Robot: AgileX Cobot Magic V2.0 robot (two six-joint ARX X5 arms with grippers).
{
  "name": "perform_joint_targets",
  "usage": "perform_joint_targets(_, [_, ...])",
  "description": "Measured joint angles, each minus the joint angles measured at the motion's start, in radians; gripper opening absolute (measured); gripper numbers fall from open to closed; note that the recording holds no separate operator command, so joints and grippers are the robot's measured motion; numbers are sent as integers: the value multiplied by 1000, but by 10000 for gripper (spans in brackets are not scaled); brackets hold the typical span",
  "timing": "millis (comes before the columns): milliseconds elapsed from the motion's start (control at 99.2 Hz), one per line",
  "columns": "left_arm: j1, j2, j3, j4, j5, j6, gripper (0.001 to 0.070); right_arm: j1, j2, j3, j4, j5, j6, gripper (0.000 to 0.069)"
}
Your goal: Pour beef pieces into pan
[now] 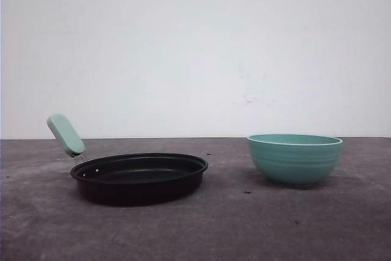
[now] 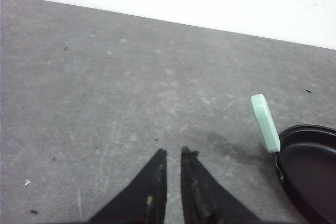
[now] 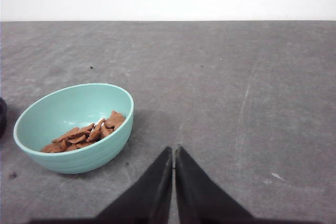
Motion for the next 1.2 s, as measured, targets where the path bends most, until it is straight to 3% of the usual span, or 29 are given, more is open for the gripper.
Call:
perform_joint_targets(434, [0,0,0,0,0,0,23,0,9,0,2,3,-1,9])
perform_joint_targets(595, [0,0,0,0,0,-18,23,0,9,-2,76,-25,41,9])
perform_joint_targets(766, [0,0,0,0,3,-125,23,0,9,-2,175,-78,177,9])
perform_joint_targets(938, [0,0,0,17,90,-291,23,0,9,1,227,-79,285,8])
perform_joint_targets(1059, [0,0,9,88,157,-365,23,0,11,54,214,-78,324,8])
perform_joint_targets(1200, [0,35,149,38,167,-406,23,0,33,229,134,-75,333,8])
